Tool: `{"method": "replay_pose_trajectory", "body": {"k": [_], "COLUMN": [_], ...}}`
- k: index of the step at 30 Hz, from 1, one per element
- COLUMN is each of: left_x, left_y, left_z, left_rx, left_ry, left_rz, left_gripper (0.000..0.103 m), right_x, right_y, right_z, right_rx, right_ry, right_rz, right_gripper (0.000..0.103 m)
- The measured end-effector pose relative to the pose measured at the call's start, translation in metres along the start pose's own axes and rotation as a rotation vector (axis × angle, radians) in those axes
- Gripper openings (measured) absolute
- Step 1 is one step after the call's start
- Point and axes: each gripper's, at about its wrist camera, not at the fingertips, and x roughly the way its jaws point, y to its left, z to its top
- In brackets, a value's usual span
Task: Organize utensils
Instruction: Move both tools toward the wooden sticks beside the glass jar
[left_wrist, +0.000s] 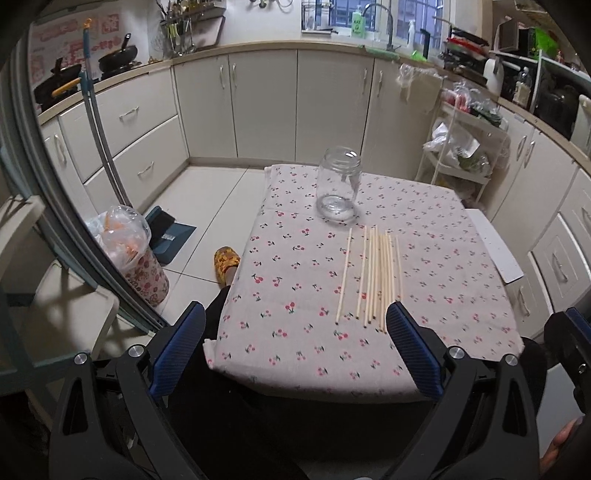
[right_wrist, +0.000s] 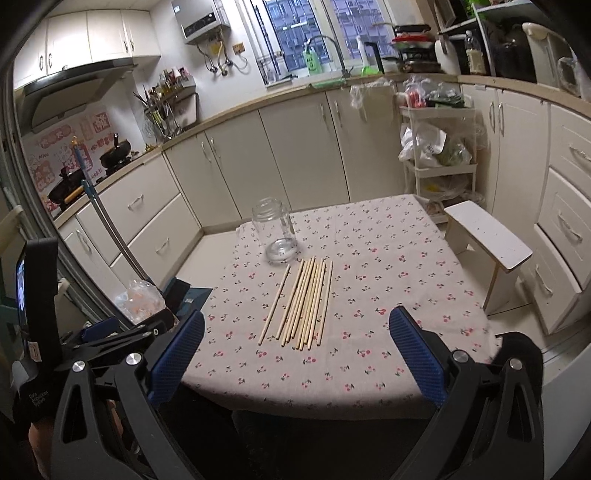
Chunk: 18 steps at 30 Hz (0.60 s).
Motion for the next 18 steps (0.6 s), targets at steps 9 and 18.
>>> {"method": "replay_pose_trajectory", "body": {"k": [9,18], "left_x": [0.052,0.099], "left_y": [-0.010,-0.019], "left_z": [0.025,0.036], "left_rx": [0.003,0.016], "left_ry": [0.043,0.076], "left_rz": [0.008,0.000], "left_gripper": [0.090,0.090], "right_x": [0.055,0.104], "right_y": [-0.012,-0.024], "right_z": [0.010,0.013], "right_rx": [0.010,0.009], "right_ry": [0.059,0.103], "right_rz": [0.008,0.013], "right_gripper": [0.096,0.096]}}
